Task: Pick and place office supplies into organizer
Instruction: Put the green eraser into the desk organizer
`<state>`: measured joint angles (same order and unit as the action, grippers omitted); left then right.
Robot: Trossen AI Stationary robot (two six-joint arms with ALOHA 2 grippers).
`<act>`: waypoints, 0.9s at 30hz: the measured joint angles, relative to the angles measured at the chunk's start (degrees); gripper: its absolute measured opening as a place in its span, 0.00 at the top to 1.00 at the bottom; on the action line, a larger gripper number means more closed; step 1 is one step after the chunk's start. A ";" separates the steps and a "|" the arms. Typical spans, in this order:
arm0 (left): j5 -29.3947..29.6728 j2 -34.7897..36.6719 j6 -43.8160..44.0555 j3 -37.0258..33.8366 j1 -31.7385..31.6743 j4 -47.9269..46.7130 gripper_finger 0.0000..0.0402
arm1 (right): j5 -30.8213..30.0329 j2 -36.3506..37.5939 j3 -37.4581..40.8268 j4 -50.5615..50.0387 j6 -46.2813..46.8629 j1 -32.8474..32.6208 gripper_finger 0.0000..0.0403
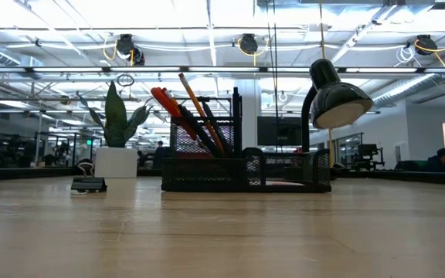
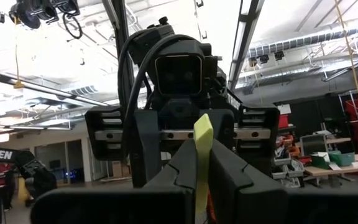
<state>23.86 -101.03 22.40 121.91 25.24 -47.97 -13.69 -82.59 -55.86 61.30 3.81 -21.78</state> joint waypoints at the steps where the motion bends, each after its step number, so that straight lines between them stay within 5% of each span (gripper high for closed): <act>1: 0.21 0.00 0.00 0.00 -0.13 -0.07 0.69 | 0.00 0.00 0.00 -0.04 0.00 0.00 0.97; 27: 1.72 0.00 2.38 0.00 -1.08 -4.44 0.69 | -1.42 -0.13 -0.01 -2.89 1.56 -1.16 0.97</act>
<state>25.58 -101.03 24.77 121.91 24.16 -52.41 -15.11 -82.71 -55.87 58.40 5.38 -22.94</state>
